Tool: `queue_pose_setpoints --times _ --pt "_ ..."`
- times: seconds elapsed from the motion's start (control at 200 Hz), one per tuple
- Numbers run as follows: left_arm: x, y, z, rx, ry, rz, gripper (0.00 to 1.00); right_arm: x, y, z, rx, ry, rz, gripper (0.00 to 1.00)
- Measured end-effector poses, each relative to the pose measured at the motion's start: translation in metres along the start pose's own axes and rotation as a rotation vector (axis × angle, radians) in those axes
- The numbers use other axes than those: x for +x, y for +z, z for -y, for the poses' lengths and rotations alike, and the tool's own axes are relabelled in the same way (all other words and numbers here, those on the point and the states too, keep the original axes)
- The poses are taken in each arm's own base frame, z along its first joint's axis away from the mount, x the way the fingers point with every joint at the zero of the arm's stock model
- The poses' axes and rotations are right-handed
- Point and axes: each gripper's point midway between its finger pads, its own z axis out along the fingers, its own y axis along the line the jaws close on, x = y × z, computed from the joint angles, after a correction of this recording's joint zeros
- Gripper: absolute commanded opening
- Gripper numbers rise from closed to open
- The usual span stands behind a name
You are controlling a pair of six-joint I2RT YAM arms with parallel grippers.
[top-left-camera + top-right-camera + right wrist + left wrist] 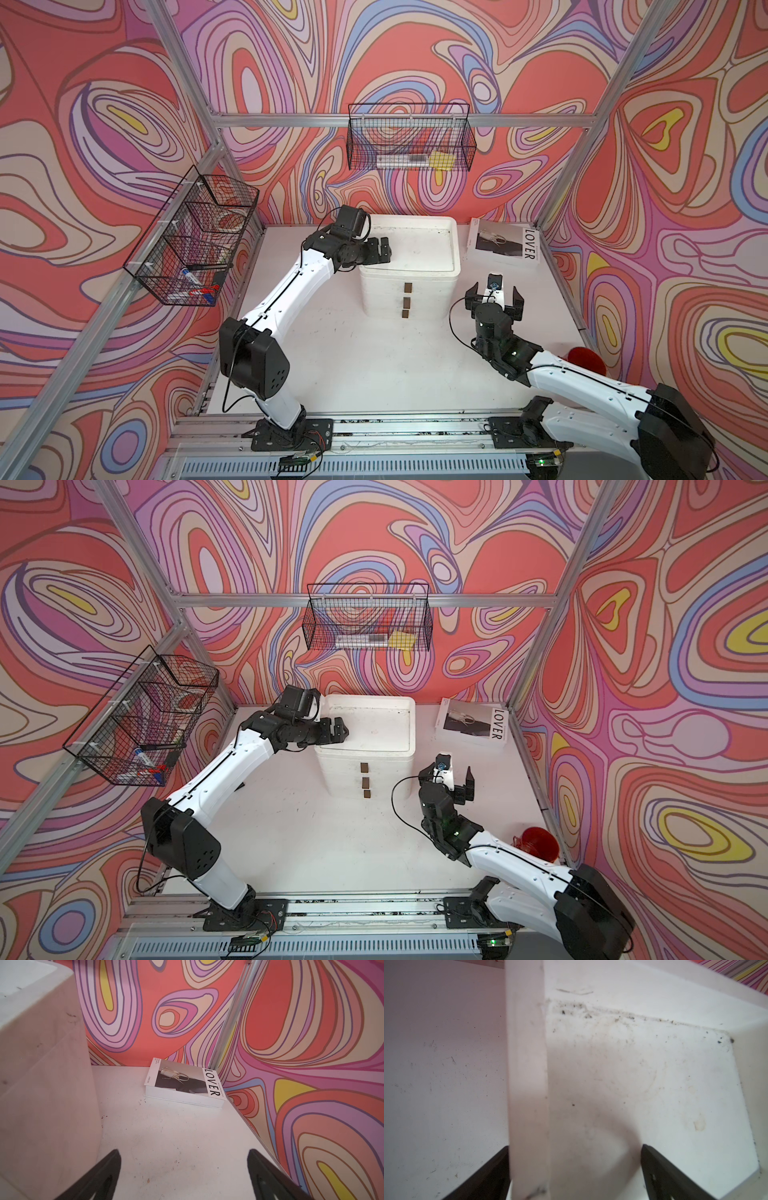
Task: Place the umbrella in the drawer by color
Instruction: Reset both arms
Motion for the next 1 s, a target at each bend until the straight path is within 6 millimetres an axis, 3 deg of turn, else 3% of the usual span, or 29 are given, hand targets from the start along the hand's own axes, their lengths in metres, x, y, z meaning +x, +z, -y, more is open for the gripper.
queue_pose_setpoints --times 0.215,0.351,0.476,0.741,0.866,0.996 --pt "0.001 -0.015 -0.007 -0.04 0.032 0.023 0.99 0.037 0.02 0.001 0.006 -0.049 -0.042 0.98" --pt "-0.002 -0.036 -0.008 -0.046 0.071 0.073 0.99 0.065 0.037 -0.015 0.004 -0.102 -0.083 0.98" --pt "-0.003 -0.062 -0.006 -0.026 0.114 0.15 0.99 0.091 0.055 -0.017 0.034 -0.147 -0.138 0.98" --pt "-0.01 -0.124 -0.022 -0.074 0.206 0.45 0.99 0.076 0.107 -0.007 0.104 -0.017 -0.119 0.98" --pt "-0.009 -0.148 -0.034 -0.114 0.245 0.633 0.99 0.068 0.119 -0.009 0.102 0.014 -0.117 0.97" --pt "-0.009 -0.158 -0.044 -0.148 0.275 0.759 0.99 0.065 0.126 -0.008 0.085 -0.005 -0.084 0.98"
